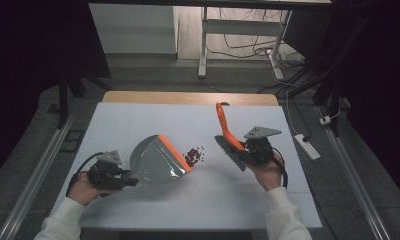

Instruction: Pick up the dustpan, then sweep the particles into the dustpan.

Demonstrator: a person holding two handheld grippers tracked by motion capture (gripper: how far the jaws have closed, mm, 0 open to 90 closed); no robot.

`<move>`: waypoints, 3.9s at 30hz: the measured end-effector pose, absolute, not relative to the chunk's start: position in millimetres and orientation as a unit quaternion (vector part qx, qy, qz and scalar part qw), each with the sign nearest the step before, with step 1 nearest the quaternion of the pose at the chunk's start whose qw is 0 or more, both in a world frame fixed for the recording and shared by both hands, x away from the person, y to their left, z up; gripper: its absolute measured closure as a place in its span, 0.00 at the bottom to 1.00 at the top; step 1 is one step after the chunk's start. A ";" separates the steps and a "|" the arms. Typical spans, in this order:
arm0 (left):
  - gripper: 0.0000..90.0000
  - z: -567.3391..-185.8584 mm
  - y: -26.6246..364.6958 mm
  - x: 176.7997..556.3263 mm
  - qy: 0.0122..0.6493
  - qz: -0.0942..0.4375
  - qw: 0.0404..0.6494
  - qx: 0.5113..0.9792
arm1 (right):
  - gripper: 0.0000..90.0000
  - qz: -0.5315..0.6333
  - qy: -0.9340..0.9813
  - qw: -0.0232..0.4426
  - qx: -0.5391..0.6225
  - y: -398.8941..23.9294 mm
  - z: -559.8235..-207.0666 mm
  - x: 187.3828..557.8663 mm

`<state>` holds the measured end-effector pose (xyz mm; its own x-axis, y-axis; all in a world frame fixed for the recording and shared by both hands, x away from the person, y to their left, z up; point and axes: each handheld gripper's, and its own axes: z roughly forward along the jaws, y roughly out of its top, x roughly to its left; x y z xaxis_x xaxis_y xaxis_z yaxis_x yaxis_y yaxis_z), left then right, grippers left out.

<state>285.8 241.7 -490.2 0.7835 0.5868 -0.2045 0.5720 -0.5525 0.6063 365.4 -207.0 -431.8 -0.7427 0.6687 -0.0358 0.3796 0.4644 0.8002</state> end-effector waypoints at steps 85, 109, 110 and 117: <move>0.69 -507.6 208.8 300.8 0.328 -0.043 0.284 0.900 | 0.77 0.330 0.876 0.161 0.313 -114.9 -484.4 442.6; 0.69 -508.4 205.4 303.1 0.326 -0.046 0.284 0.900 | 0.77 0.316 0.892 0.150 0.287 -94.8 -486.4 432.2; 0.69 -508.4 205.2 303.2 0.326 -0.046 0.284 0.900 | 0.77 0.316 0.891 0.149 0.289 -93.6 -486.4 430.9; 0.69 -508.3 204.8 303.4 0.325 -0.046 0.284 0.901 | 0.77 0.323 0.895 0.131 0.279 -84.1 -487.0 423.2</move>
